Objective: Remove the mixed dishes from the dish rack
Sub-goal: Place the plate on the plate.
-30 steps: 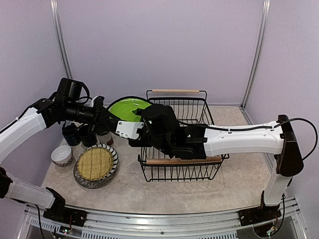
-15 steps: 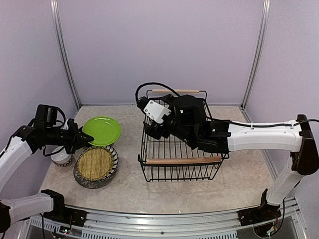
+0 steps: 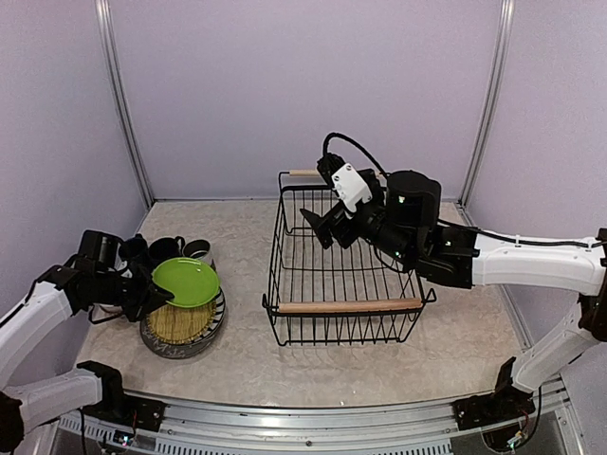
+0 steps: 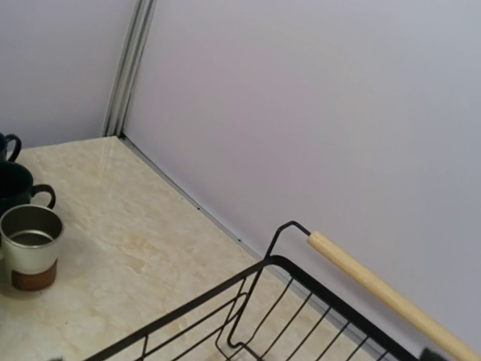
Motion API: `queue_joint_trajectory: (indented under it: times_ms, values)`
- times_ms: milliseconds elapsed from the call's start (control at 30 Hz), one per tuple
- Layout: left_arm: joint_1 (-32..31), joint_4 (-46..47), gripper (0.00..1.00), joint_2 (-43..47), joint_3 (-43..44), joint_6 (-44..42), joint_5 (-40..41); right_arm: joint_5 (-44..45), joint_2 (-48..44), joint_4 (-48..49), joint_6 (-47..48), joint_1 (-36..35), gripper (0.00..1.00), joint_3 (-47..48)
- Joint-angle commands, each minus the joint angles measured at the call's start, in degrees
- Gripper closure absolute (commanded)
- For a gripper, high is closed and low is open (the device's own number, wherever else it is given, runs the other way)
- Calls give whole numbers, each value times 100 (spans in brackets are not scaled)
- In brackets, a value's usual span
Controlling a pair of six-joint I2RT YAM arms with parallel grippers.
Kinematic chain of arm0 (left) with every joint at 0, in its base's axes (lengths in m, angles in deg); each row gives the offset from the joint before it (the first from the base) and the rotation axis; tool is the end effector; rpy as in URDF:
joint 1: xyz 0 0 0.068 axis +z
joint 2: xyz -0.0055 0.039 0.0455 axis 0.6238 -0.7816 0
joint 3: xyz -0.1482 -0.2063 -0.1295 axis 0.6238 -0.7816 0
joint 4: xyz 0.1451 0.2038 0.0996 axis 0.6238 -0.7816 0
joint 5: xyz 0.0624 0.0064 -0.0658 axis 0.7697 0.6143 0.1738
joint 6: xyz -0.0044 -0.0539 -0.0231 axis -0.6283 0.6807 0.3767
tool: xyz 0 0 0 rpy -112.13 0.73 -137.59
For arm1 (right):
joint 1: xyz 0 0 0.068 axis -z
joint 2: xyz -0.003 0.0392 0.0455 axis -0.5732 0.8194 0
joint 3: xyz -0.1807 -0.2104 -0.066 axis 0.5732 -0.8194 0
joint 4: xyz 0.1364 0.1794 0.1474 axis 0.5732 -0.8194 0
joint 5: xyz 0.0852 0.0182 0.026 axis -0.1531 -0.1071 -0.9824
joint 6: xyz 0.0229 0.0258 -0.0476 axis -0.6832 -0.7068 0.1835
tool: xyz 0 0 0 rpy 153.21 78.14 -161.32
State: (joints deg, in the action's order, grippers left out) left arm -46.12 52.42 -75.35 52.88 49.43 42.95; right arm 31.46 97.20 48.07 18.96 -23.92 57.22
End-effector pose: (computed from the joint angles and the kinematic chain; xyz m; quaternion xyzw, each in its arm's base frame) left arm 0.1619 -0.0393 0.2310 -0.3367 0.8574 -0.3509 0.1681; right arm 0.1995 0.3014 0.3581 -0.3322 0.6414 0.1301 0.6792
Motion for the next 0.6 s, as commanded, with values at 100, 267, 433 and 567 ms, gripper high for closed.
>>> queue_joint_trajectory:
  times_ms: [100,267,433,567]
  values:
    - [255,708,100,-215,-515,26,-25,-311,-548,176,-813,256,0,-387]
    - [460,814,99,-225,-727,-3,-140,-876,-852,23,-1890,705,0,-555]
    - [505,773,78,-304,-913,-20,-170,-778,-1078,15,-2081,826,0,-763]
    - [507,723,59,-426,-959,39,-241,-825,-1208,104,-2138,873,0,-886]
